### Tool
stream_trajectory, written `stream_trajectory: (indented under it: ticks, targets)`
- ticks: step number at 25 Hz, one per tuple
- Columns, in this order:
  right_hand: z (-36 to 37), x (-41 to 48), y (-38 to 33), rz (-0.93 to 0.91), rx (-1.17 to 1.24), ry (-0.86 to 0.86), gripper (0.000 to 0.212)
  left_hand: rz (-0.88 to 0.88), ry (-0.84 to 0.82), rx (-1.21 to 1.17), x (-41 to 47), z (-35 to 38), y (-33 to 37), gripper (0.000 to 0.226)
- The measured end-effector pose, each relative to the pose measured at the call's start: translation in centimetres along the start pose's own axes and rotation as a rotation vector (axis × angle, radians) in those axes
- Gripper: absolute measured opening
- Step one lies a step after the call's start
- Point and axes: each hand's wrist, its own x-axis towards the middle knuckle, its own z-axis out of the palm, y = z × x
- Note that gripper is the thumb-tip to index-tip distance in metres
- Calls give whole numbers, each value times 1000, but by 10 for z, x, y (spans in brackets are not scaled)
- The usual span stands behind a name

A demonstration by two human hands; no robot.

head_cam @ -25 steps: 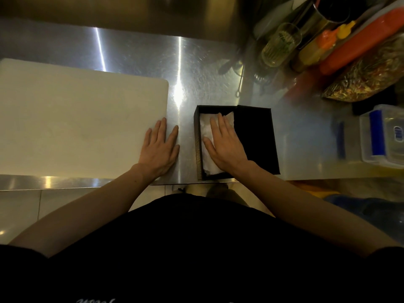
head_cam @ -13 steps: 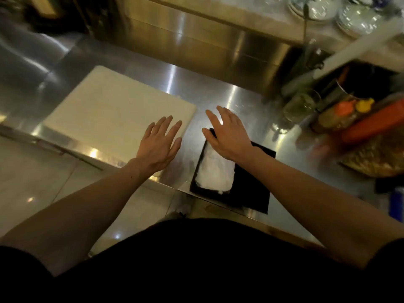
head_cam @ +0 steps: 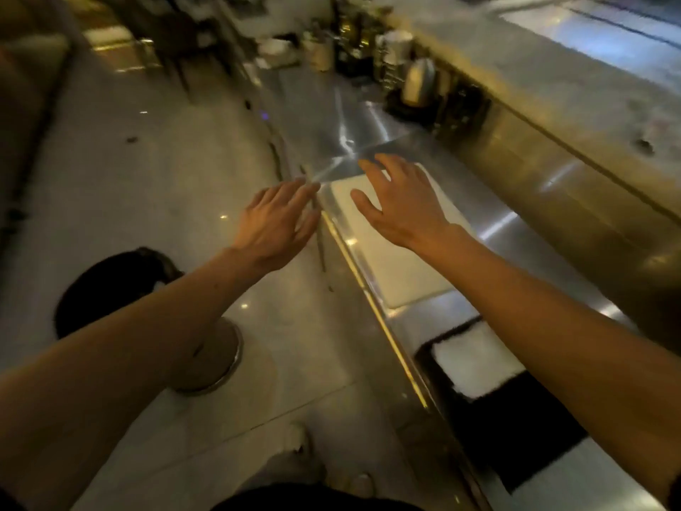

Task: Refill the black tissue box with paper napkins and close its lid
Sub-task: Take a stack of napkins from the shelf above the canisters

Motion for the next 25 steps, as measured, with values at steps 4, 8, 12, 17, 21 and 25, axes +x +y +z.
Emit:
stream_trajectory:
  ticks: [4,8,12,17,21,25]
  targets:
    - [-13,67,-110,-263,69,19,66,-214,97,118,-63,-71,-77,53]
    - [-33,100,-255,-533,145,72,62,-417,202,285,-157,-153,-149,54]
    - [-51,97,-417,-779,232,108,57,-613,276,414,-277,-235,-212,55]
    - [-72,48,-636,-1083,386,83,53,-881,369,574,-461,-337,-266,49]
    - [-83,-12,-798,-1303,505,59,52,-1083,393,694,-609,-404,-273,47]
    - [-92,-74,-923,-1468,622,11,53,-1274,376,766,-719,-452,-270,53]
